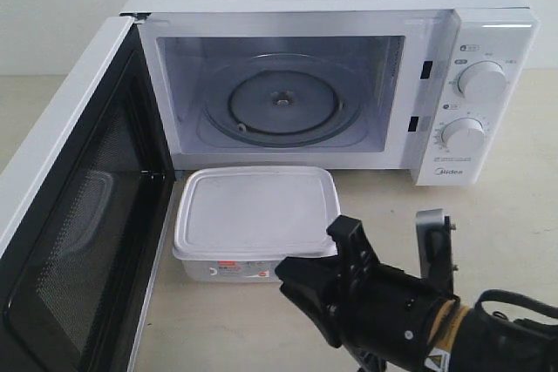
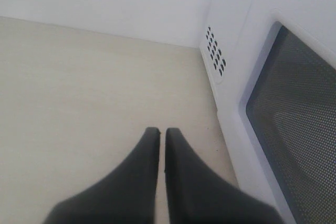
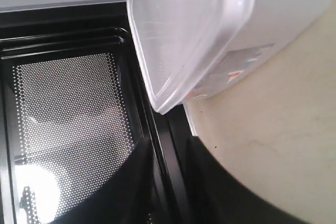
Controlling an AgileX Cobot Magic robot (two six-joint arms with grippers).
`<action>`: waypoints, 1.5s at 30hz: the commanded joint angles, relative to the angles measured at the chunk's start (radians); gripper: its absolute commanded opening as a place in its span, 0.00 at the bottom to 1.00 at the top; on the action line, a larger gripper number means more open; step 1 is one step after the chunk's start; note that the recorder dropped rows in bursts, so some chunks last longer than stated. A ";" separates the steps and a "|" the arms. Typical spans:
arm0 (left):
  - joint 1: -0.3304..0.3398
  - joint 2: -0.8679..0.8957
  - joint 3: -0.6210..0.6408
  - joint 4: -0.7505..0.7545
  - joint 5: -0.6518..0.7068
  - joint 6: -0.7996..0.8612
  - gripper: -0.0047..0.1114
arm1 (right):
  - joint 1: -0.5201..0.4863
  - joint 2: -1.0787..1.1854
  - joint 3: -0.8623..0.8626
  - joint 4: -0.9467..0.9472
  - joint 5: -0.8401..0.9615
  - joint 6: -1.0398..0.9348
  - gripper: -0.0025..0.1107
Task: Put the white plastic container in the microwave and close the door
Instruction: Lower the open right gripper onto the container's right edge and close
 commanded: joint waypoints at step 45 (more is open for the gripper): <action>0.005 -0.003 0.004 0.001 0.001 0.004 0.08 | 0.188 0.107 -0.301 0.648 0.349 -0.065 0.46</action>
